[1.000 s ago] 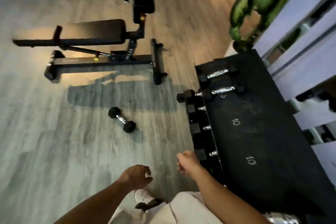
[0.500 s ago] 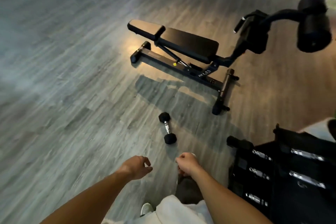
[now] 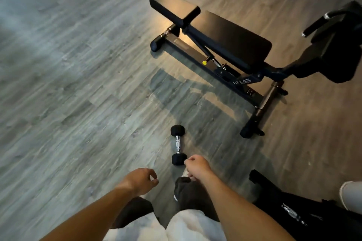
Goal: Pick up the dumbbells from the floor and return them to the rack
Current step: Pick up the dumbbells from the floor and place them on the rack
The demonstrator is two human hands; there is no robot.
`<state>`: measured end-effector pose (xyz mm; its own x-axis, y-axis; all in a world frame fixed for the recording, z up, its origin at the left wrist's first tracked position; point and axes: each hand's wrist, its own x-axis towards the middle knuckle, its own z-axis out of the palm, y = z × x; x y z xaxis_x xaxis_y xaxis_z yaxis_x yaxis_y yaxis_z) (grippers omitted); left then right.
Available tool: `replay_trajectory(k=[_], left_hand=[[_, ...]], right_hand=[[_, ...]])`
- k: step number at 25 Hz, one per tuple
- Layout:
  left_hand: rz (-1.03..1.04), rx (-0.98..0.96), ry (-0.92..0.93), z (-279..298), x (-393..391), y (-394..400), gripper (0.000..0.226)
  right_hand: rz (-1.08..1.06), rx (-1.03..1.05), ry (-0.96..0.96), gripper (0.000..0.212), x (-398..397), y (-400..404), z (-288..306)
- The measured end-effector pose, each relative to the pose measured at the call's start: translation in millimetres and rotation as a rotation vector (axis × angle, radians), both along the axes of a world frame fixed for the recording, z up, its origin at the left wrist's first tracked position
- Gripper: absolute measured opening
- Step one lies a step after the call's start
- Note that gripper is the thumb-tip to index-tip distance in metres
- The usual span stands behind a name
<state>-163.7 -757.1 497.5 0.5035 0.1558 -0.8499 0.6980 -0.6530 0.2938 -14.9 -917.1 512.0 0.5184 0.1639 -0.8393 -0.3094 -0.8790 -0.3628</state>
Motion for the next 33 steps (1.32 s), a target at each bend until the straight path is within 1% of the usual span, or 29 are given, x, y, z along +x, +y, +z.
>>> replay_trajectory(k=[4, 7, 10, 13, 15, 17, 19, 21, 23, 25, 26, 28, 29, 33], left_hand=[[0.034, -0.077, 0.039, -90, 63, -13, 0.034], [0.018, -0.163, 0.105, -191, 90, -16, 0.035], [0.046, -0.223, 0.167, -291, 106, -13, 0.036], [0.141, -0.187, 0.186, -407, 115, -9, 0.040], [0.215, -0.145, 0.219, -476, 116, -8, 0.051], [0.252, -0.128, 0.237, -524, 117, -6, 0.064], [0.221, -0.130, 0.234, -565, 119, -7, 0.078], [0.193, -0.143, 0.243, -589, 126, -9, 0.090], [0.190, -0.187, 0.259, -587, 134, -12, 0.096], [0.161, -0.224, 0.256, -564, 136, -18, 0.096], [0.158, -0.231, 0.244, -544, 136, -19, 0.096], [0.153, -0.240, 0.223, -495, 136, -19, 0.100], [0.136, -0.242, 0.214, -460, 136, -18, 0.104], [-0.001, -0.203, 0.170, -294, 149, -13, 0.116]], right_hand=[[0.021, -0.072, 0.066, 0.015, 51, 11, -102], [0.026, -0.104, 0.168, 0.015, 72, 27, -212], [0.022, -0.096, 0.198, 0.021, 90, 51, -317], [-0.002, -0.119, 0.200, 0.032, 100, 73, -439], [-0.037, -0.131, 0.213, 0.044, 100, 85, -515], [-0.057, -0.184, 0.154, 0.049, 107, 95, -568], [-0.100, -0.246, 0.085, 0.047, 111, 103, -612], [-0.224, -0.213, 0.120, 0.043, 116, 107, -639], [-0.322, -0.155, 0.202, 0.043, 118, 109, -639], [-0.372, -0.131, 0.211, 0.041, 117, 105, -617], [-0.424, -0.117, 0.205, 0.039, 117, 101, -597], [-0.547, -0.083, 0.203, 0.035, 117, 95, -545], [-0.614, -0.075, 0.200, 0.031, 119, 90, -507], [-0.807, -0.055, 0.217, 0.016, 131, 65, -333]])
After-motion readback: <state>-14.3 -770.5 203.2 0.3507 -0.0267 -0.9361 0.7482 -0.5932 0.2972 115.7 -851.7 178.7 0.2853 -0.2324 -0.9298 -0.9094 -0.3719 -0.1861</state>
